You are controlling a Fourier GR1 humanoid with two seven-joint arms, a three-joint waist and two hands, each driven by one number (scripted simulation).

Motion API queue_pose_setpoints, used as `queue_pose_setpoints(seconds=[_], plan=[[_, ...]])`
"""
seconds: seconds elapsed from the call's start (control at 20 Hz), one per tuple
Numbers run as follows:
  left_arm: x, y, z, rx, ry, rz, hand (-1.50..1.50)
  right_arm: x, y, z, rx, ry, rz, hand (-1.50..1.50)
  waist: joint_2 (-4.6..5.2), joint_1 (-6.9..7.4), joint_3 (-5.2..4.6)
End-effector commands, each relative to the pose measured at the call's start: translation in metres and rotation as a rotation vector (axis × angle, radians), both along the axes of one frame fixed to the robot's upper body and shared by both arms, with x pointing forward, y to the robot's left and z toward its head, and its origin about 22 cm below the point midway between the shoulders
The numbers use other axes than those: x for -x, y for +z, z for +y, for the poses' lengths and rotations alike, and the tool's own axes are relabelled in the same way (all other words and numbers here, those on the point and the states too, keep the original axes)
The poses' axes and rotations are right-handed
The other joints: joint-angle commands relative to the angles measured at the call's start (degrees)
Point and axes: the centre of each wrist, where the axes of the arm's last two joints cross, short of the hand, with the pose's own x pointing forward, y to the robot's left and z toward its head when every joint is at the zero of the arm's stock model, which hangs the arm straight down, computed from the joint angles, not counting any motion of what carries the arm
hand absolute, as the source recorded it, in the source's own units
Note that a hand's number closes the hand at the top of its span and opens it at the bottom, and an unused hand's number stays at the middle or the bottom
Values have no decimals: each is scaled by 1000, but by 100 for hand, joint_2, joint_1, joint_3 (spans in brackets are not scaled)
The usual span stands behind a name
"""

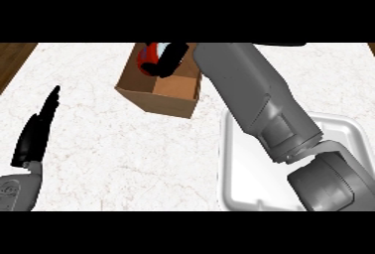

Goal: Pick the can from the tray and place it in the cardboard box

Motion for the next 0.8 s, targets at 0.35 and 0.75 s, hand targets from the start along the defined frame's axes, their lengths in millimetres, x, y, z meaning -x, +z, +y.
queue_pose_setpoints(seconds=[0.35, 0.75], plan=[[-25, 18, -12, 4, -79, -13, 0, -2, -41, -11, 67, -195, 174, -150, 97, 460, -13], [-26, 10, -37, 12, -97, -10, 0, -2, -39, -11, -72, -151, 154, -150, 79, 493, 1]])
